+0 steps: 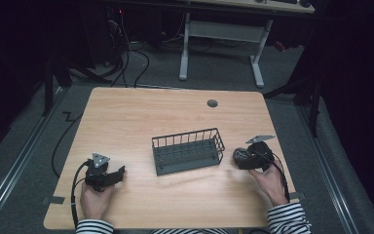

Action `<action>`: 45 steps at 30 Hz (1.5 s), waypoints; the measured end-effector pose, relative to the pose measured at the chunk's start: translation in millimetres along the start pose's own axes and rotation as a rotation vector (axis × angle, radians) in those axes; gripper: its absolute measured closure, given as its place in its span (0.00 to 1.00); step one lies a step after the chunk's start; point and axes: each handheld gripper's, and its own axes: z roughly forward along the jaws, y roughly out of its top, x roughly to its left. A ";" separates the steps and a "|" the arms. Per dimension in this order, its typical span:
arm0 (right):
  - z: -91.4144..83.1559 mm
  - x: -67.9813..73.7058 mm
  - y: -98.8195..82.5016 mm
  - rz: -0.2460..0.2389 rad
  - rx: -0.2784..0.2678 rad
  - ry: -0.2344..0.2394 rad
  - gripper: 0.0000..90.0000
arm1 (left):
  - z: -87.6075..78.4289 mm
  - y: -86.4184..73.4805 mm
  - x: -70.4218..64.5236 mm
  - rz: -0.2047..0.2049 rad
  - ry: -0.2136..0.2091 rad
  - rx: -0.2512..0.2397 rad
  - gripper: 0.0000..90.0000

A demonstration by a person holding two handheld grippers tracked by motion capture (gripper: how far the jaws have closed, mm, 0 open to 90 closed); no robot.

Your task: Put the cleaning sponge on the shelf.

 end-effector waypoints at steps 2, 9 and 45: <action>4.1 -1.8 0.1 0.009 0.006 0.002 0.21 | 0.0 0.0 0.0 0.000 -0.001 0.000 0.30; 13.3 -6.9 0.0 0.026 0.038 -0.005 0.25 | 0.2 0.0 -0.4 0.001 0.001 -0.001 0.30; -49.3 -4.1 15.3 0.014 -0.117 0.094 0.42 | 0.4 0.1 -1.3 0.007 0.005 0.002 0.30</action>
